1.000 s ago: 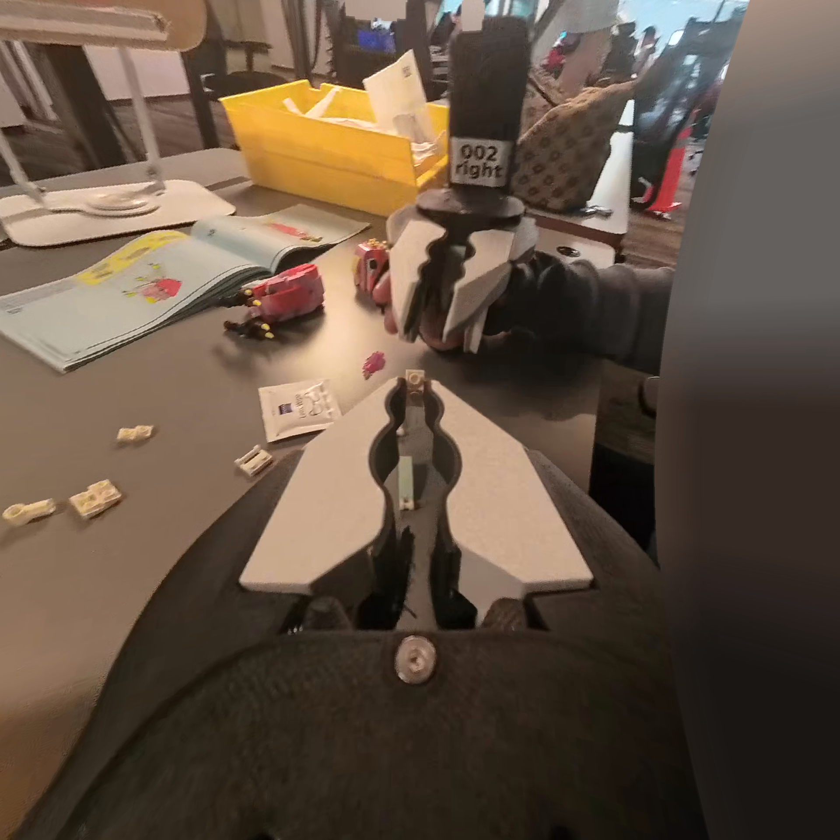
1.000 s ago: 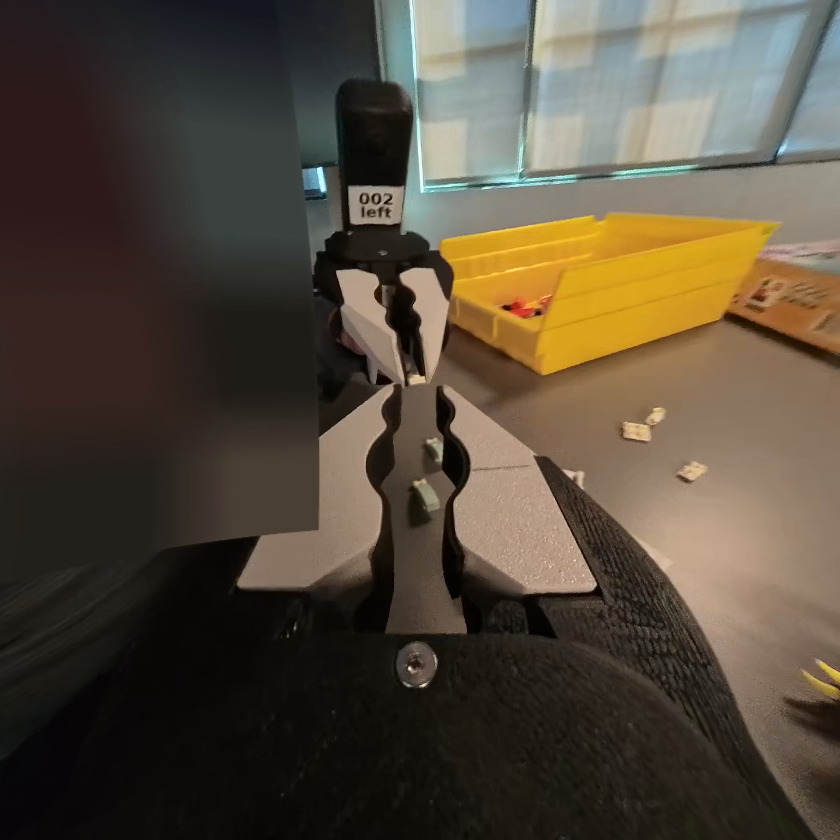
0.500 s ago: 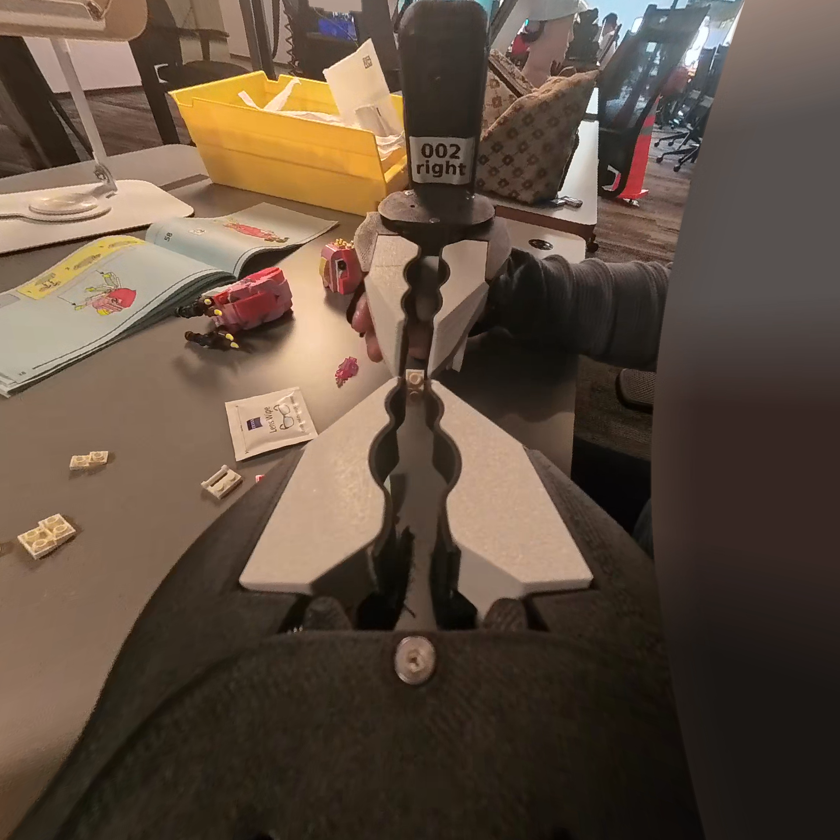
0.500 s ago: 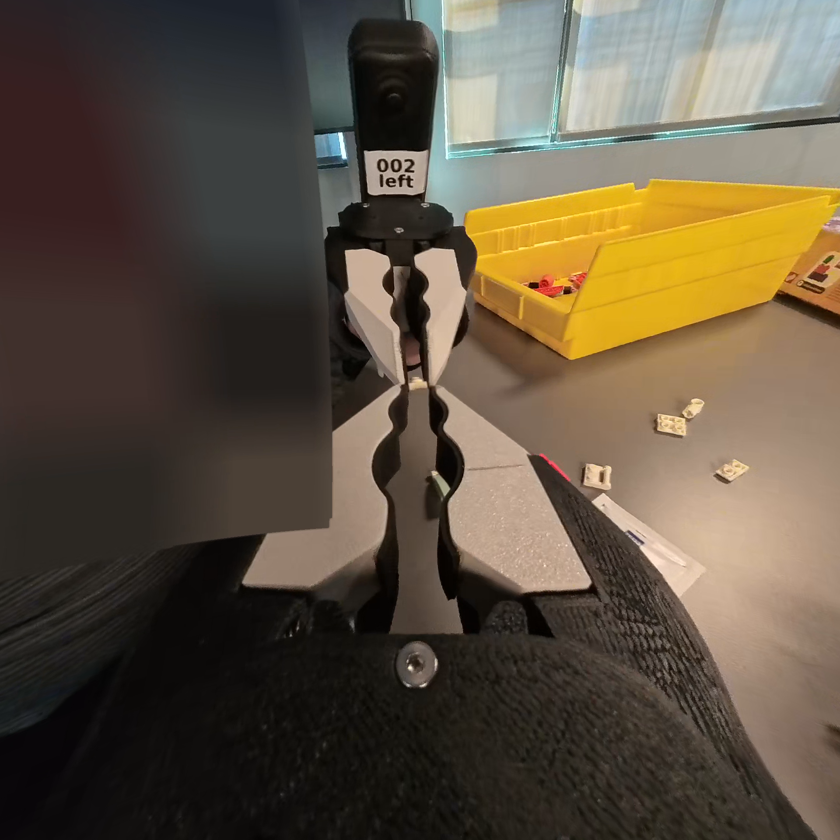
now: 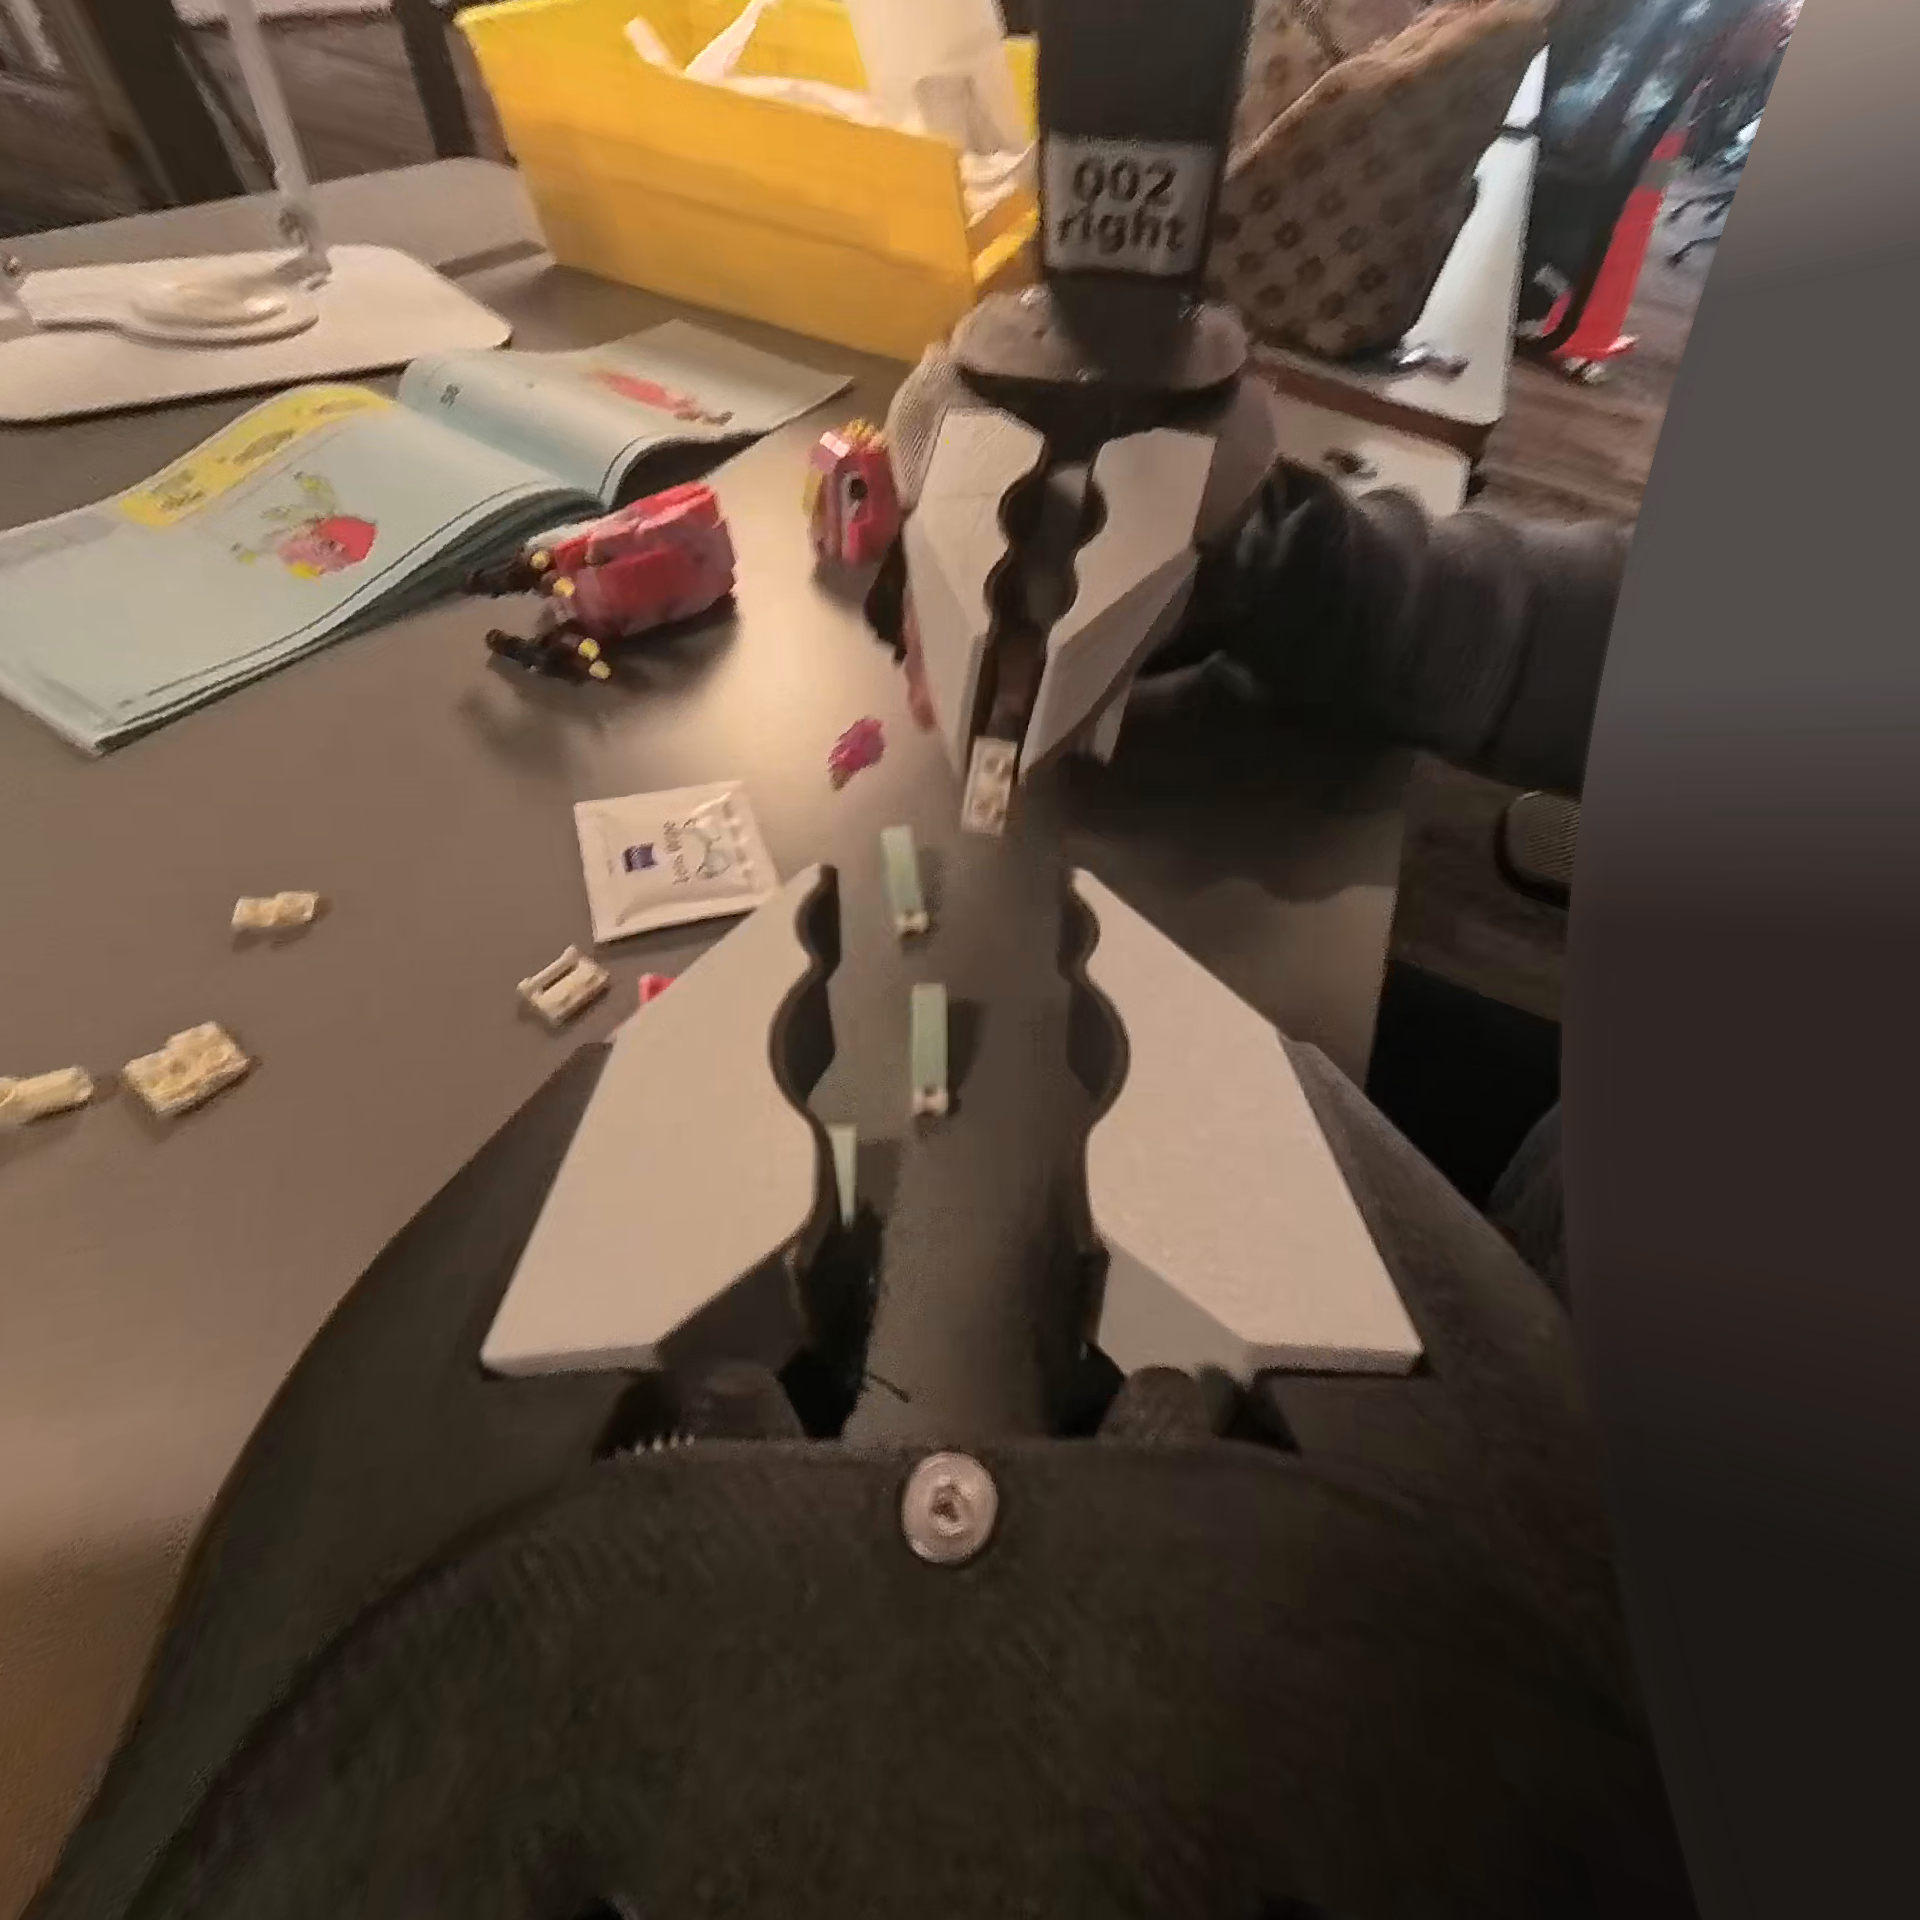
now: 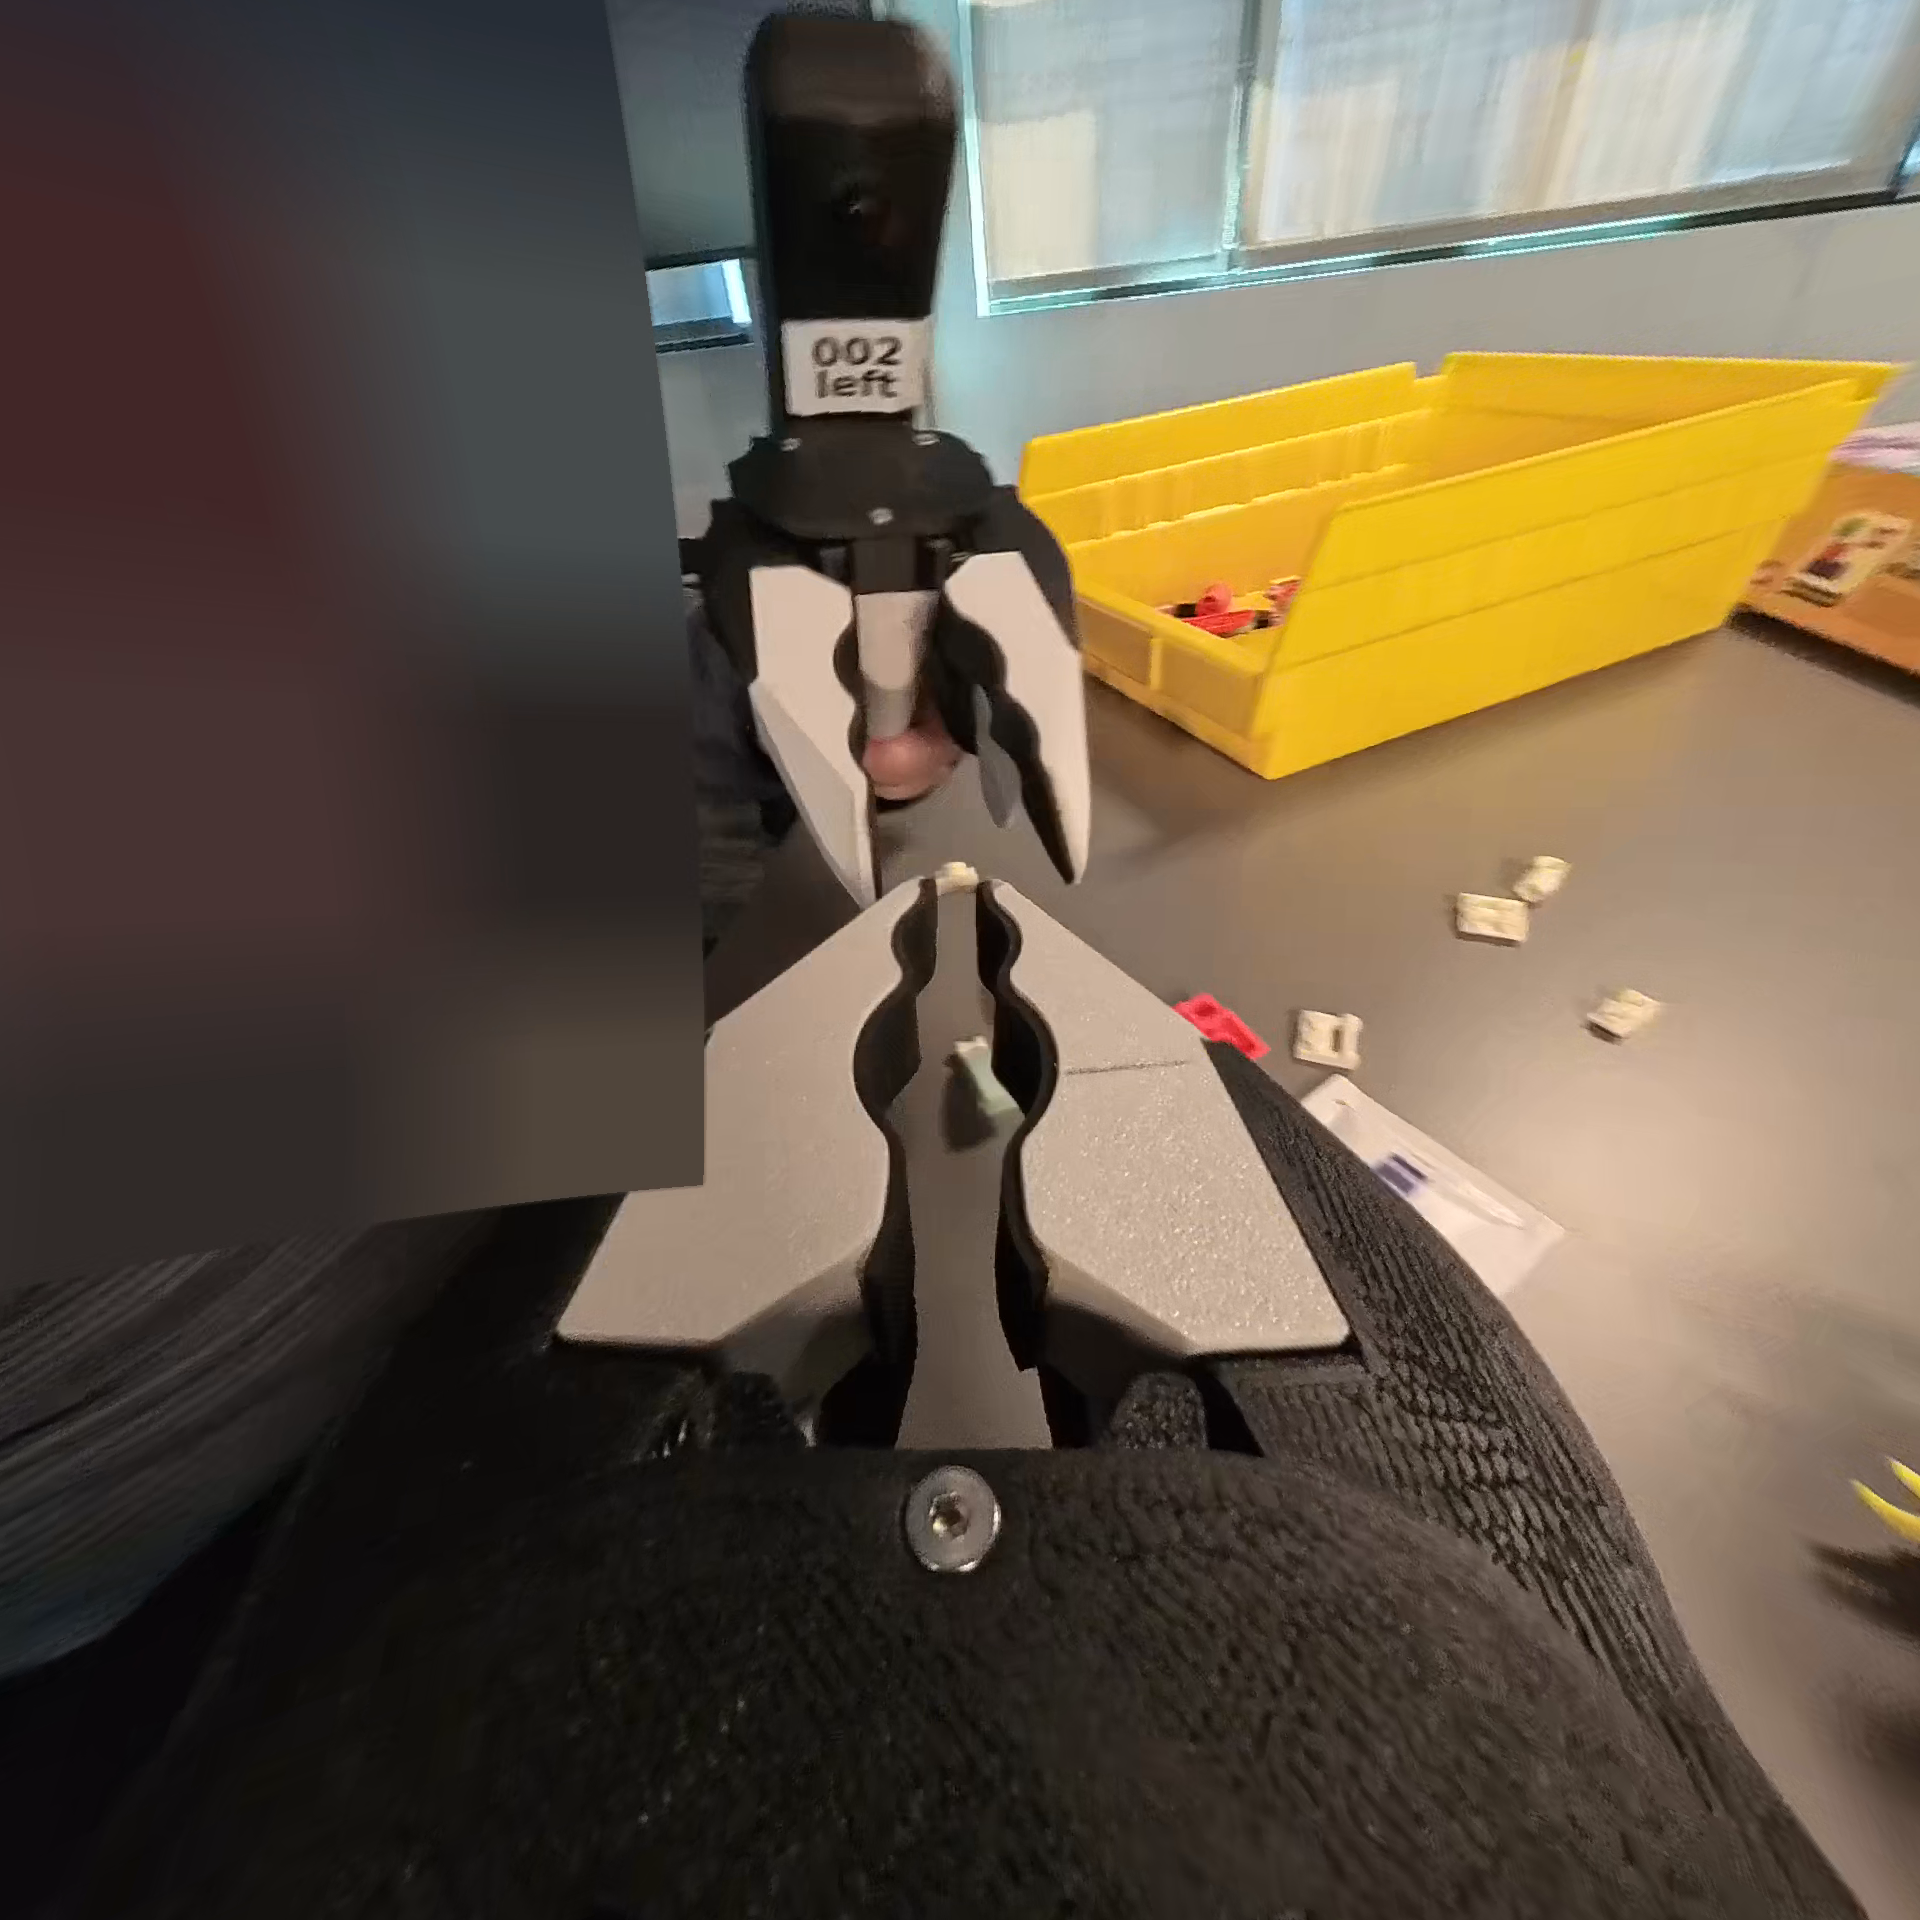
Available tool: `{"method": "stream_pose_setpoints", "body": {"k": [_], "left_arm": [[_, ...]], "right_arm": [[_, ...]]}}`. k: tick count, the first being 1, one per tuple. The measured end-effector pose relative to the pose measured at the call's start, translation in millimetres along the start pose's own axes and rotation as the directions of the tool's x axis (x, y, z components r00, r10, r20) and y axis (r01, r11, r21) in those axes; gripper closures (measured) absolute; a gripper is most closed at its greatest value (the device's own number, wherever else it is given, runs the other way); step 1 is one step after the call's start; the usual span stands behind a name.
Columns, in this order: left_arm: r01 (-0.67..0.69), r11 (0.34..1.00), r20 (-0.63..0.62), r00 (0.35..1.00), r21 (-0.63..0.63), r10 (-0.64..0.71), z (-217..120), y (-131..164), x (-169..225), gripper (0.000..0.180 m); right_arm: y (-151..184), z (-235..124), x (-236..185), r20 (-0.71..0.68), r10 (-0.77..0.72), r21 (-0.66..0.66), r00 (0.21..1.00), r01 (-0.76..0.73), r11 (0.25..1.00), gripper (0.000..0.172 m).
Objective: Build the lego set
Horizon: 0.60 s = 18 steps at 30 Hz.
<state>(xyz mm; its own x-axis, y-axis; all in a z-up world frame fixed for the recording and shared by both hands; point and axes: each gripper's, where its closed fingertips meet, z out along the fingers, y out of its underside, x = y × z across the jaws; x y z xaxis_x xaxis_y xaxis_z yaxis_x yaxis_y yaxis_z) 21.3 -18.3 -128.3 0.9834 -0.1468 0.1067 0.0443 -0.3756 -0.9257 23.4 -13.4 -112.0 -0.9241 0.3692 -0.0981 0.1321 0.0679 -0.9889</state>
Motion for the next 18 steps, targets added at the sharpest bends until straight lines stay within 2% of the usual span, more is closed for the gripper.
{"method": "stream_pose_setpoints", "body": {"k": [1,4,9,13,18], "left_arm": [[-0.008,1.000,0.026,1.000,-0.028,0.008,-2.5,6.1,-4.5,0.138],[-0.033,0.992,0.089,0.995,-0.121,0.044,-12.3,26.2,-15.8,0.134],[-0.057,0.964,0.101,0.991,-0.261,0.086,-23.9,55.7,-21.9,0.134],[-0.118,0.946,0.069,0.987,-0.303,0.145,-24.3,65.0,-19.0,0.140],[-0.249,0.891,0.082,0.950,-0.380,0.301,-20.6,72.3,-21.9,0.150]], "right_arm": [[-0.2,-2.1,2.9,-0.015,-0.001,0.002,1.000,0.001,1.000,0.166],[-0.5,-6.4,10.9,-0.057,0.001,0.005,0.998,-0.001,1.000,0.166],[-0.2,-8.9,16.5,-0.088,-0.001,0.002,0.996,0.001,1.000,0.166],[-0.2,-11.0,19.6,-0.102,0.005,0.004,0.995,-0.005,1.000,0.166],[-1.0,-14.1,22.7,-0.112,0.019,0.015,0.994,-0.018,1.000,0.166]]}}
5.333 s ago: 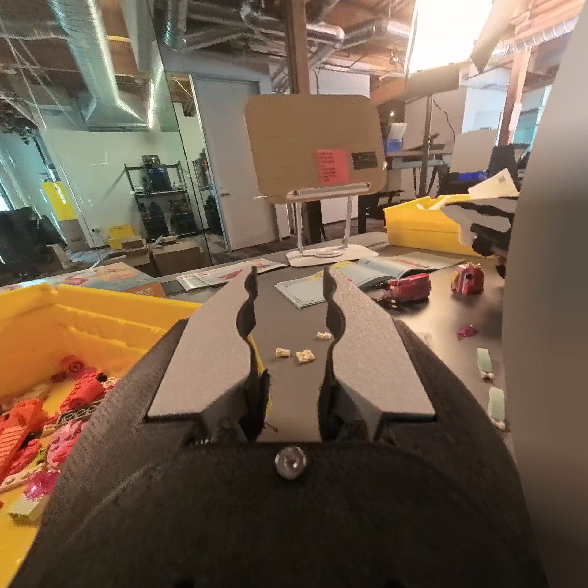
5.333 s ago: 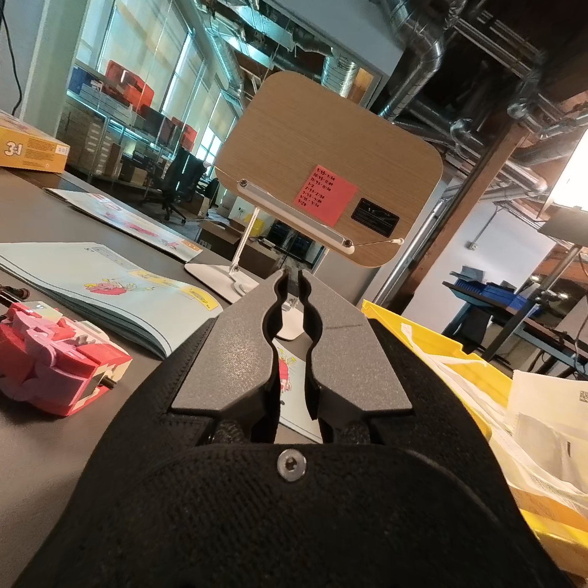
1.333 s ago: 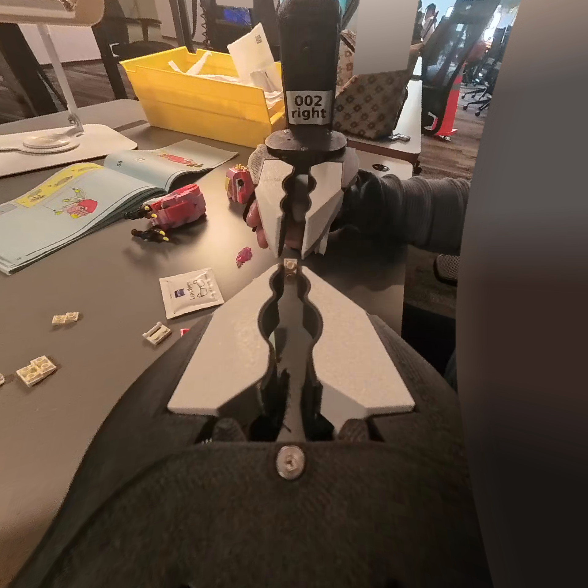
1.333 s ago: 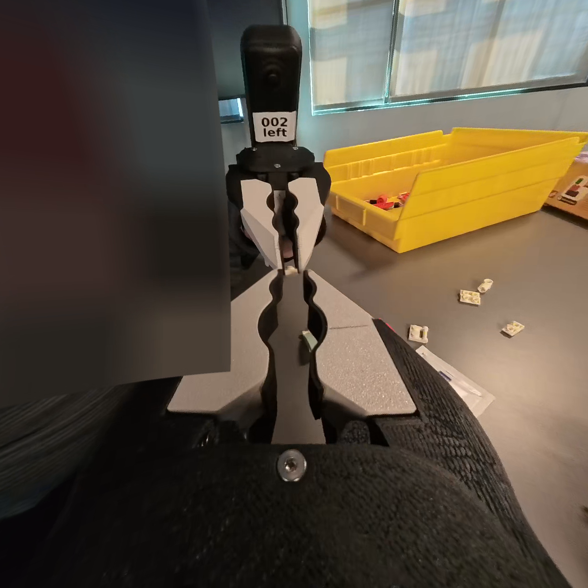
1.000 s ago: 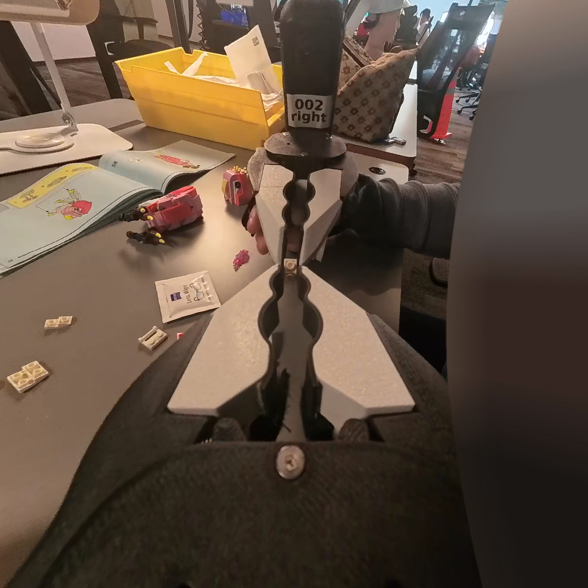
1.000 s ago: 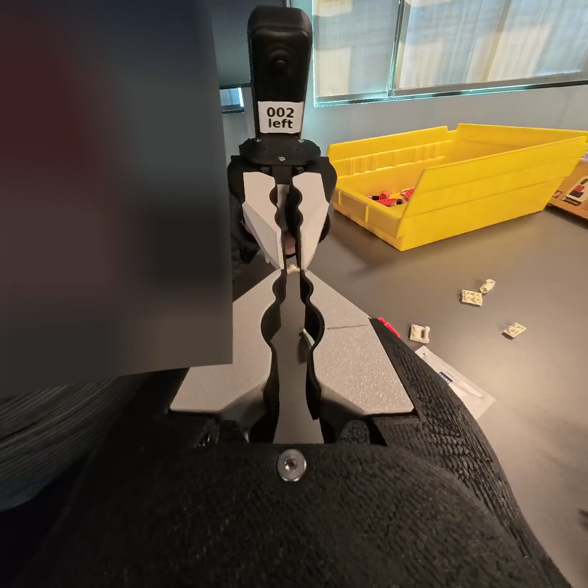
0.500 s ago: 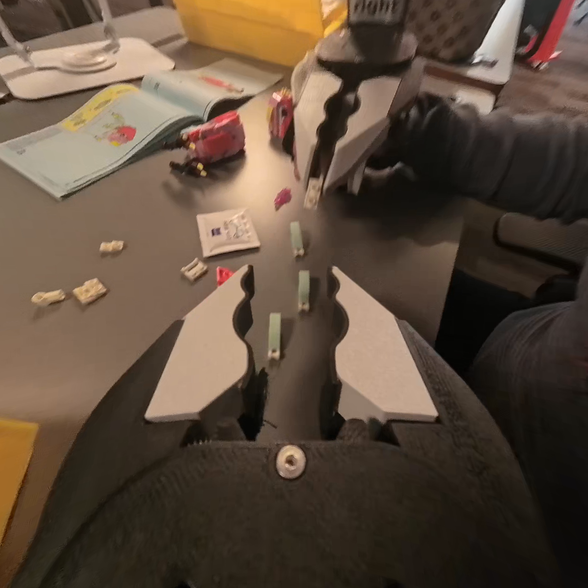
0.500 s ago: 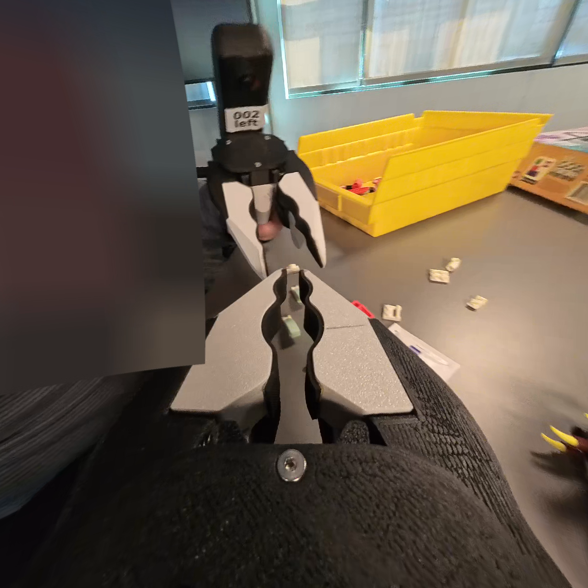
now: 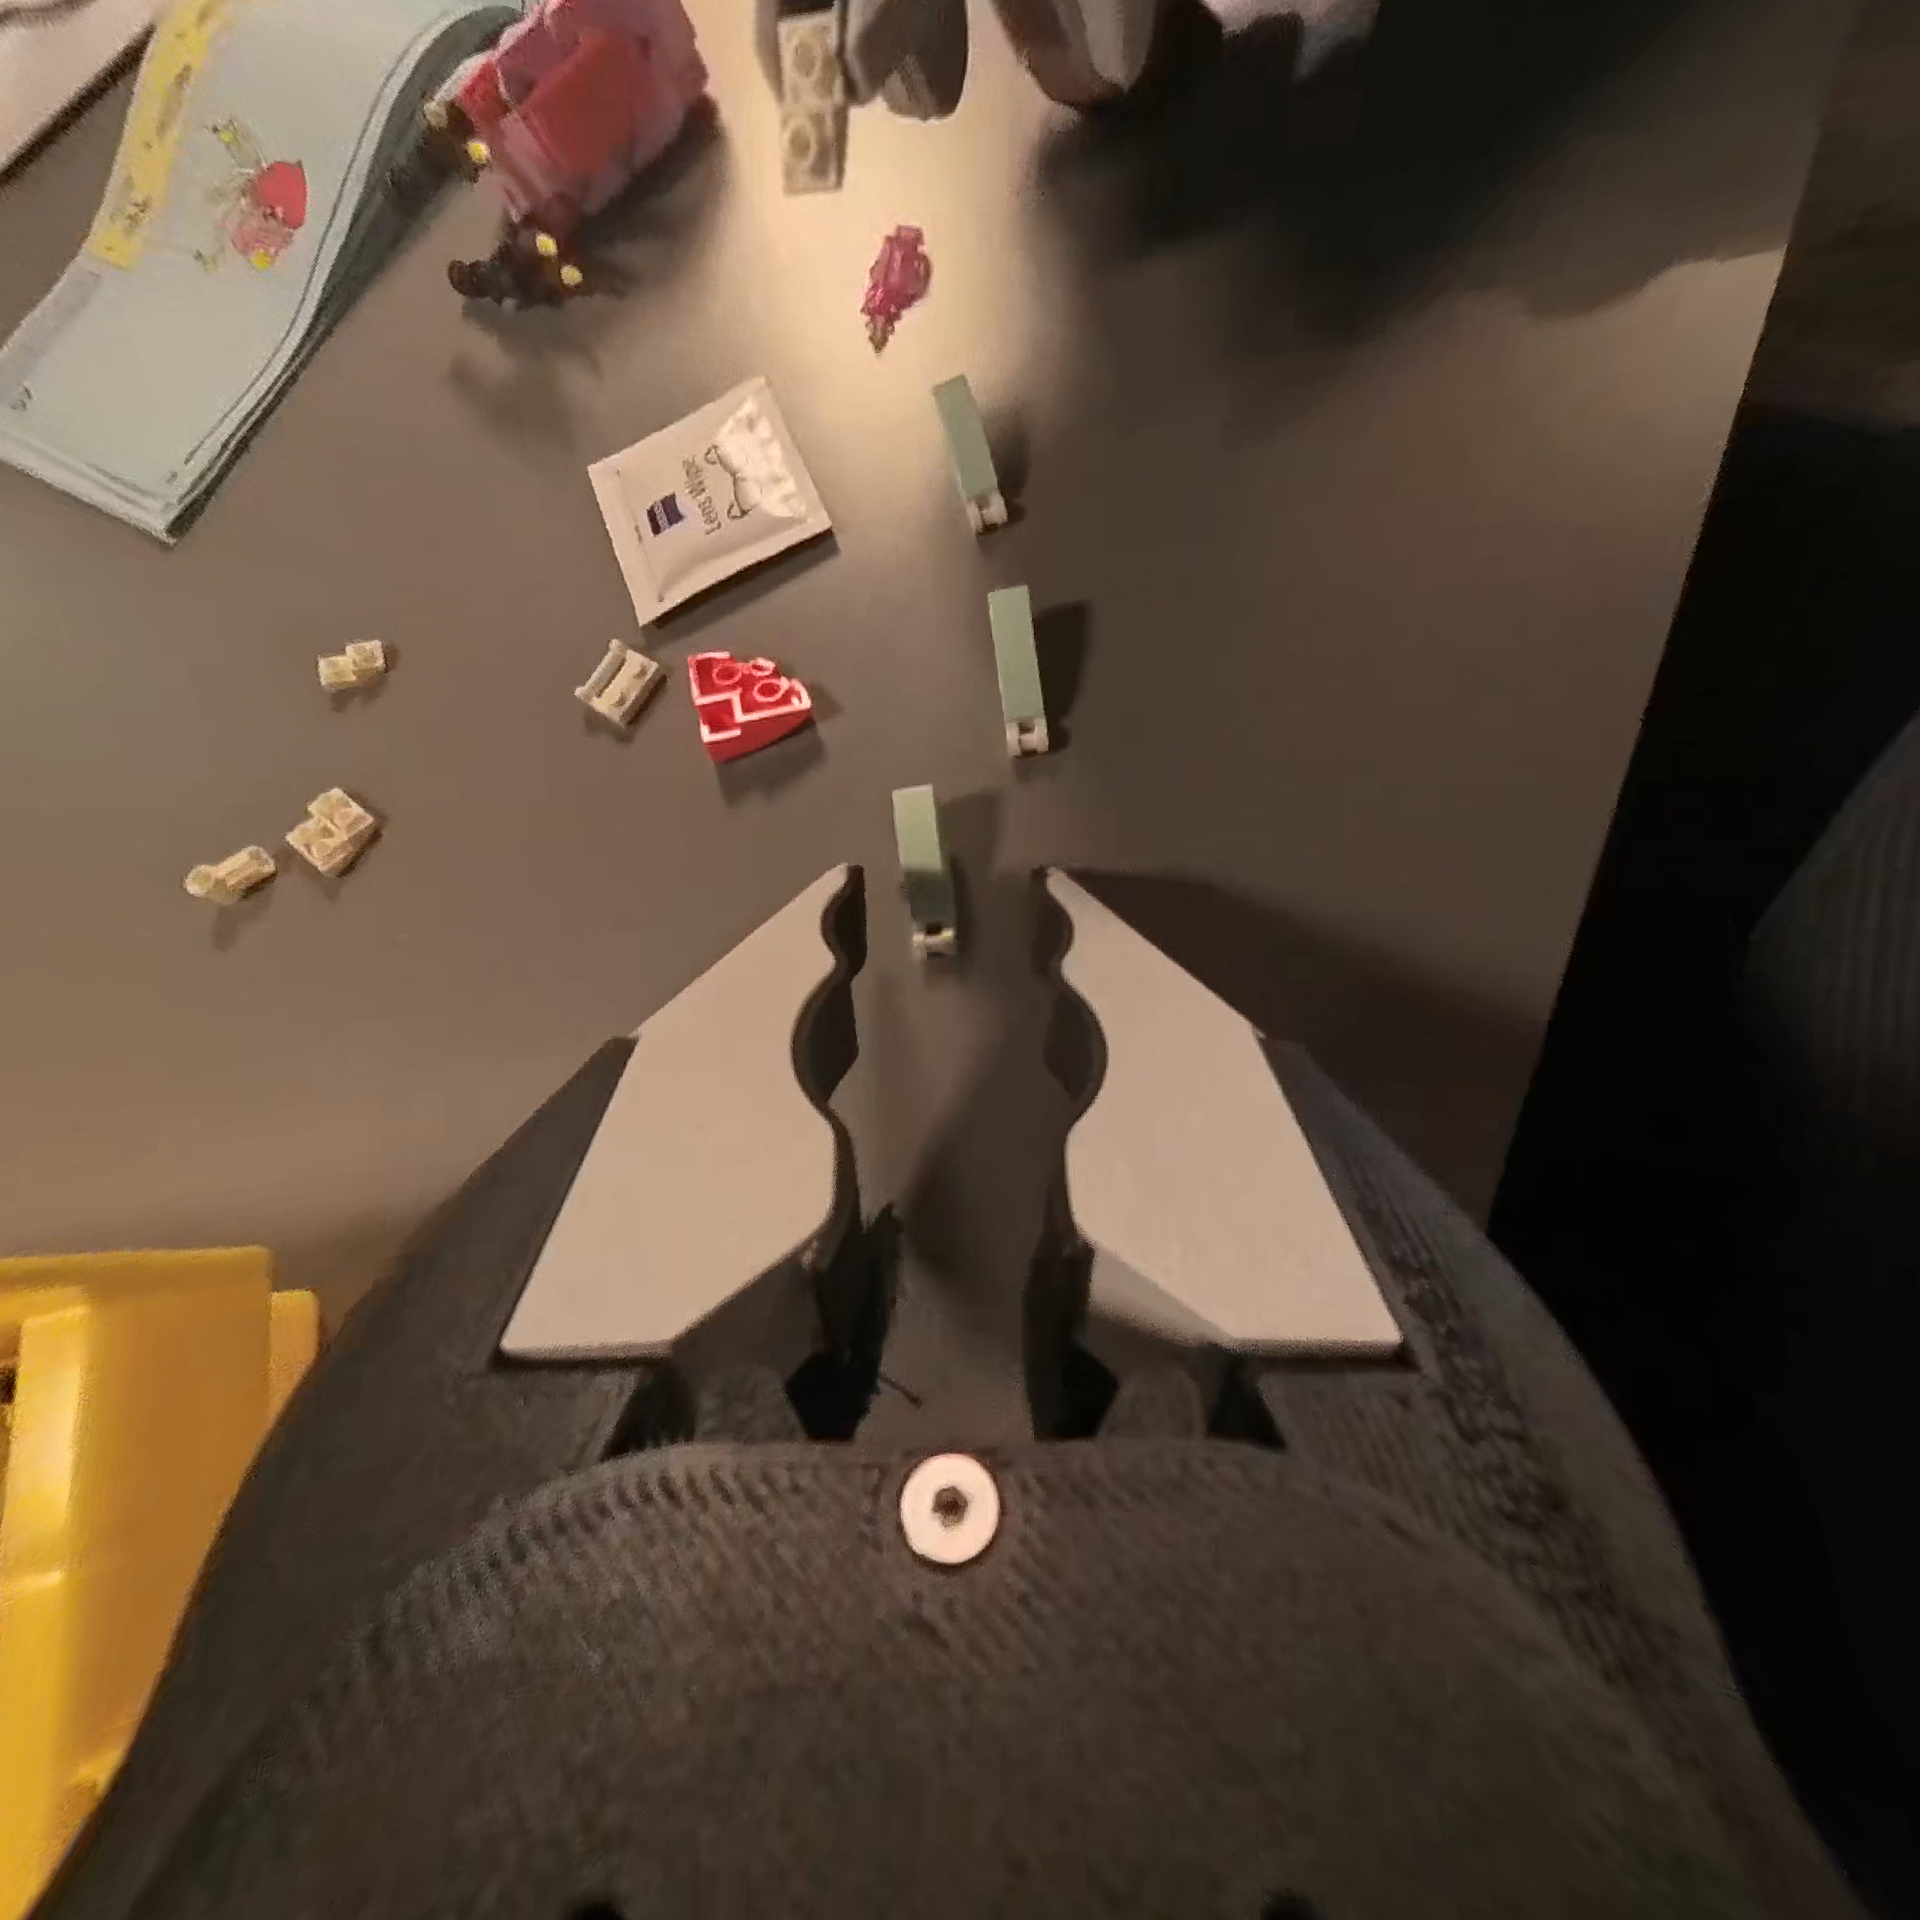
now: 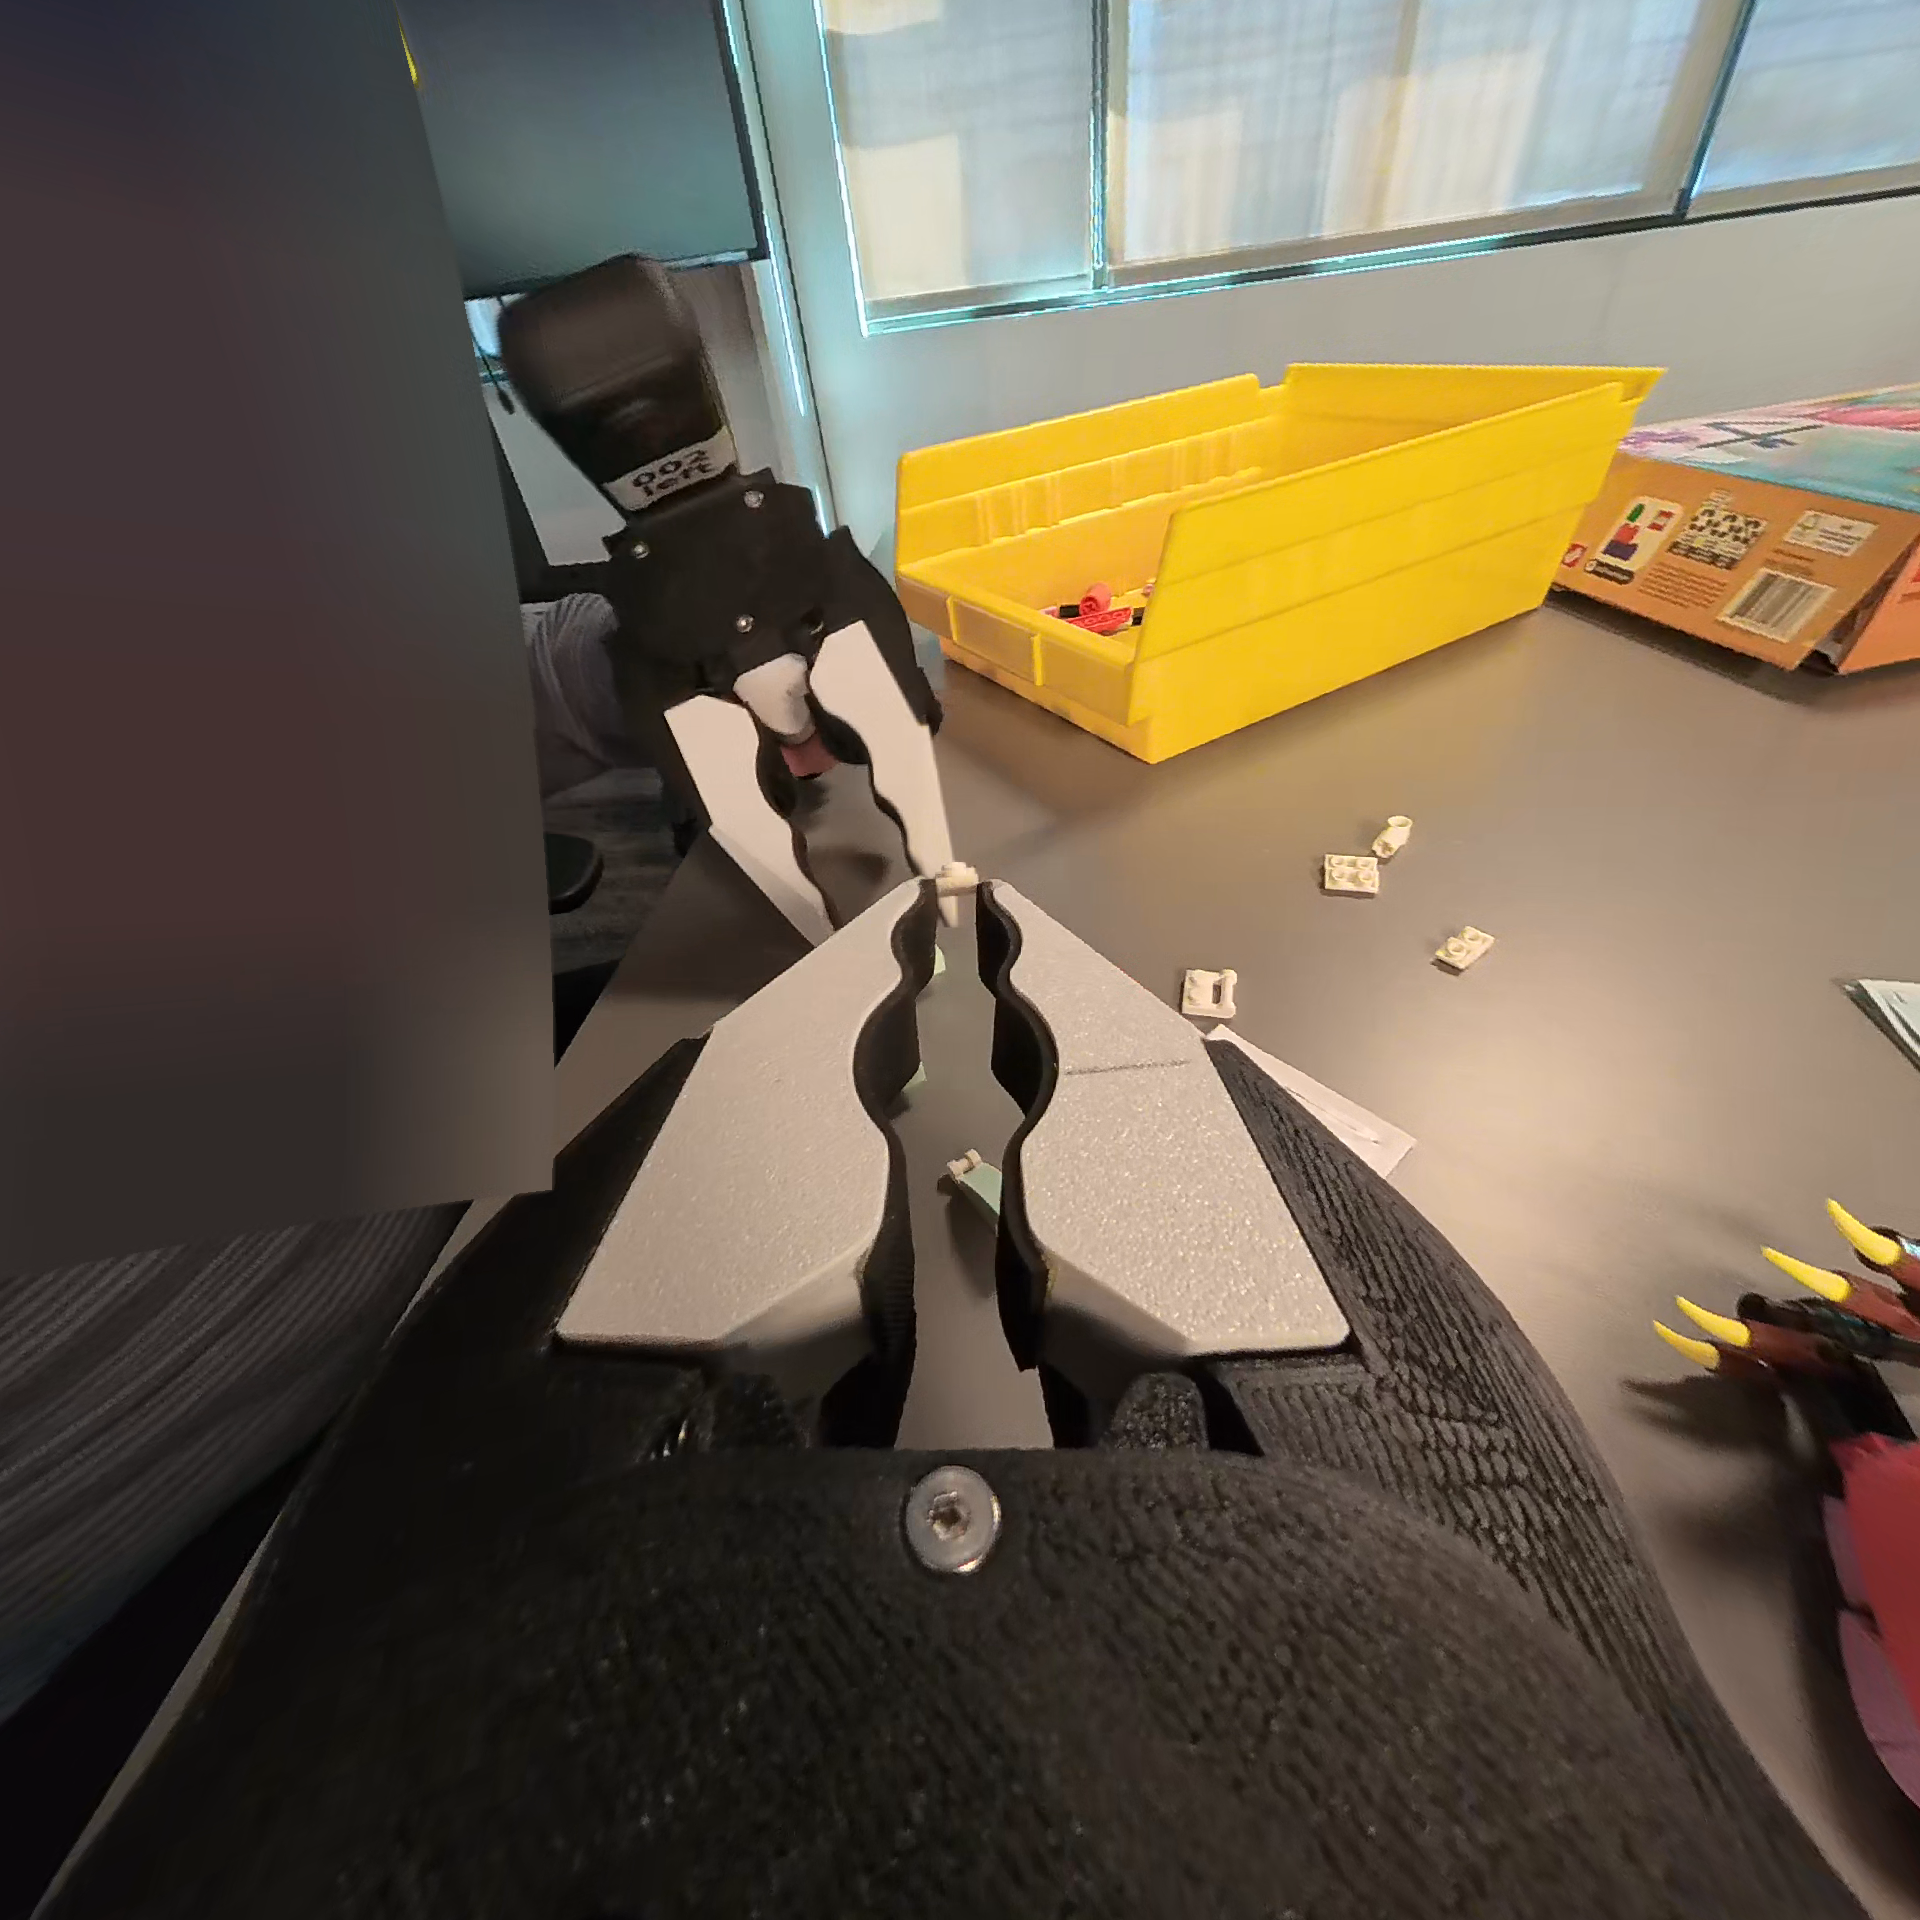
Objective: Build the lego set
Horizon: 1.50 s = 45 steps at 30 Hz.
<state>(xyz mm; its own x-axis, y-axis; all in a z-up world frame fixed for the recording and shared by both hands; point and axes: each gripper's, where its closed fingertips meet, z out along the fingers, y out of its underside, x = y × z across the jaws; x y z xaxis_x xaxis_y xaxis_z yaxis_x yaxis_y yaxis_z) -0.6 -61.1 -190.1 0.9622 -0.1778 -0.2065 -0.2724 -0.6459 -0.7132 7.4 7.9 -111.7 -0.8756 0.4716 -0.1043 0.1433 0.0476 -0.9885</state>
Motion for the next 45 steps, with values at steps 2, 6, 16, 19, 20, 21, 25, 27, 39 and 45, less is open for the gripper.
{"method": "stream_pose_setpoints", "body": {"k": [2,6,16,19,20,21,25,27,39,45], "left_arm": [[0.006,1.000,0.002,1.000,-0.013,-0.006,3.6,-1.1,-0.8,0.154],[0.080,0.996,0.008,0.997,-0.040,-0.080,7.7,-0.1,-8.8,0.173],[0.728,0.642,-0.404,0.527,-0.239,-0.748,-0.9,-11.2,18.0,0.173],[0.753,0.582,-0.432,0.436,-0.305,-0.790,-0.5,-10.8,26.2,0.173],[0.757,0.579,-0.432,0.432,-0.304,-0.792,-0.2,-11.2,25.9,0.173],[0.758,0.579,-0.428,0.435,-0.300,-0.792,0.2,-11.2,24.9,0.173],[0.758,0.608,-0.374,0.507,-0.237,-0.777,0.5,-9.3,13.7,0.165],[0.735,0.648,-0.327,0.574,-0.200,-0.751,-1.3,-7.7,8.8,0.161],[0.177,0.984,-0.029,0.984,0.007,-0.176,-7.1,-18.4,18.9,0.156],[0.127,0.992,0.109,0.986,-0.002,-0.126,-1.7,-19.7,15.4,0.158]], "right_arm": [[-0.1,-0.4,0.4,-0.001,0.002,0.001,1.000,-0.002,1.000,0.166],[-0.7,-1.7,2.1,-0.007,0.008,0.007,1.000,-0.008,1.000,0.166],[3.6,-2.9,7.0,-0.031,0.031,-0.022,0.999,-0.032,0.999,0.166],[4.0,-3.2,7.0,-0.030,0.034,-0.025,0.999,-0.035,0.999,0.166],[4.0,-3.2,6.9,-0.030,0.034,-0.025,0.999,-0.035,0.999,0.166],[4.0,-3.3,6.9,-0.029,0.035,-0.025,0.999,-0.035,0.999,0.166],[4.1,-3.4,6.6,-0.028,0.037,-0.025,0.999,-0.038,0.999,0.166],[4.3,-3.5,6.6,-0.027,0.039,-0.026,0.999,-0.039,0.999,0.166],[4.5,-3.3,6.8,-0.027,0.040,-0.027,0.999,-0.041,0.999,0.166],[4.1,-3.6,6.8,-0.024,0.044,-0.024,0.999,-0.044,0.999,0.166]]}}
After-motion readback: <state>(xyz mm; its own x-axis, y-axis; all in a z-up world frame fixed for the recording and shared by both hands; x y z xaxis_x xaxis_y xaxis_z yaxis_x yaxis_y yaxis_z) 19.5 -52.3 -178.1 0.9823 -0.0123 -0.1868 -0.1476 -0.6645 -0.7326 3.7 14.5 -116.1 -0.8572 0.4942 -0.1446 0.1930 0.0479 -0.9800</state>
